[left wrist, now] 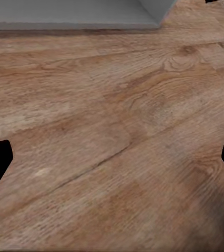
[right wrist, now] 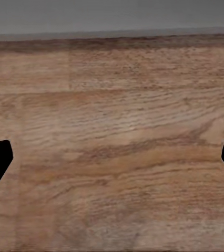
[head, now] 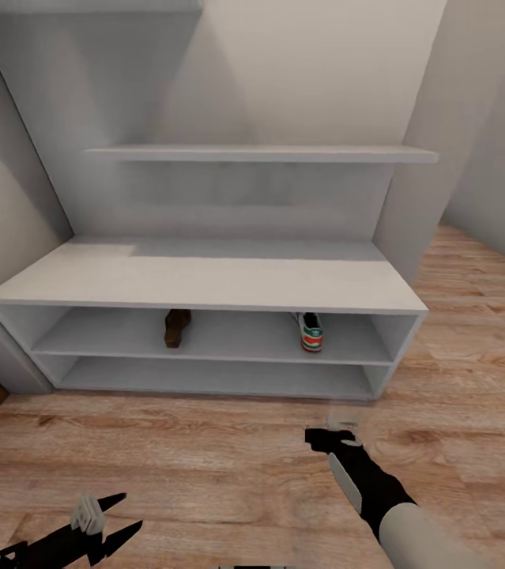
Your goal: Pick up the two gym shoes and the two sandals from the corridor floor and place them onto the hallstand (shoe rack) in the corridor, making sure they are on the rack and not on the floor. Arrange them so the two gym shoes are next to each other and the two sandals are next to each other.
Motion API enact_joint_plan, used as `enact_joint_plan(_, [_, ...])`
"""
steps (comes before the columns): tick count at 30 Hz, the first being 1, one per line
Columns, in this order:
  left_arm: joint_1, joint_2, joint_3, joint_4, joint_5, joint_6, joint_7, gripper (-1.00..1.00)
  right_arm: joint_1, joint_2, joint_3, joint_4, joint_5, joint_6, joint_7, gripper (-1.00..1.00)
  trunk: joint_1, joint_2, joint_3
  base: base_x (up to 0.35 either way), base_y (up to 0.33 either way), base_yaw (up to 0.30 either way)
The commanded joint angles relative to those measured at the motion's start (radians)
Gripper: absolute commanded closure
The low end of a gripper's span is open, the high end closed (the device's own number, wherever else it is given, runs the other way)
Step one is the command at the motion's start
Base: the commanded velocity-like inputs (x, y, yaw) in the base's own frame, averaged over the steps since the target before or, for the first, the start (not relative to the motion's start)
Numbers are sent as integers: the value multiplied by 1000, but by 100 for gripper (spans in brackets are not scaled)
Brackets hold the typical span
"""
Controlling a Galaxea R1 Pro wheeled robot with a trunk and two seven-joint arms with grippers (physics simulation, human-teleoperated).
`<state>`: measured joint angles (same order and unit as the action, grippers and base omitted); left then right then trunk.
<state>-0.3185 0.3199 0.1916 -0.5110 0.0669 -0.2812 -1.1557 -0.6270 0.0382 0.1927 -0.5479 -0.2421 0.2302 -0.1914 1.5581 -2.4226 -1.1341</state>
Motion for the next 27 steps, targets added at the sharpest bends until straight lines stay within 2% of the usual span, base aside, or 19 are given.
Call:
enact_joint_plan(1, [-1,0,2,2,1,-6,1,-100,4,-2,14,20,-9,-22,16,-100,0,0,-1,-18,0,0])
enact_joint_plan(3, [-1,-1,2,9,0,-6,32,-100,16,-15,32,108,-6,-121,121,-100,0,0,-1,-10,0,0])
enact_joint_plan(6, [-1,-2,2,17,-1,-7,80,-100,22,-43,39,195,0,-210,221,-100,0,0,-1,-4,0,0])
enact_joint_plan(7, [0,-3,2,26,-2,-7,105,-100,24,-61,40,237,2,-251,268,-100,0,0,-1,-2,0,0])
enact_joint_plan(8, [0,-3,2,59,0,-8,149,-100,31,-112,43,333,2,-349,390,-100,0,0,-1,0,0,0])
enact_joint_plan(9, [0,-4,2,63,0,-8,154,-100,32,-123,43,349,2,-369,417,-100,0,0,-1,0,0,0])
enact_joint_plan(10, [0,-4,2,70,0,-8,161,-100,33,-143,43,376,2,-408,471,-100,0,0,-1,0,0,0])
enact_joint_plan(12, [0,-4,2,74,1,-8,166,-100,35,-164,43,397,1,-442,522,-100,0,0,-1,0,0,0])
enact_joint_plan(13, [0,-4,2,77,1,-8,169,-100,36,-185,43,414,0,-468,569,-100,0,0,-1,0,0,0])
enact_joint_plan(15, [-1,-4,2,79,1,-8,172,-100,40,-209,43,436,-1,-493,619,-100,0,0,-1,0,0,0])
enact_joint_plan(20, [0,-2,4,82,1,-8,175,-100,48,-244,38,467,-4,-517,667,-100,0,0,-1,0,0,0])
enact_joint_plan(25, [0,-2,5,84,1,-7,175,-100,52,-248,38,473,-4,-520,670,-100,0,0,-1,0,0,0])
enact_joint_plan(27, [2,-1,6,86,1,-7,176,-100,74,-250,38,484,-5,-531,670,-100,0,0,-1,0,0,0])
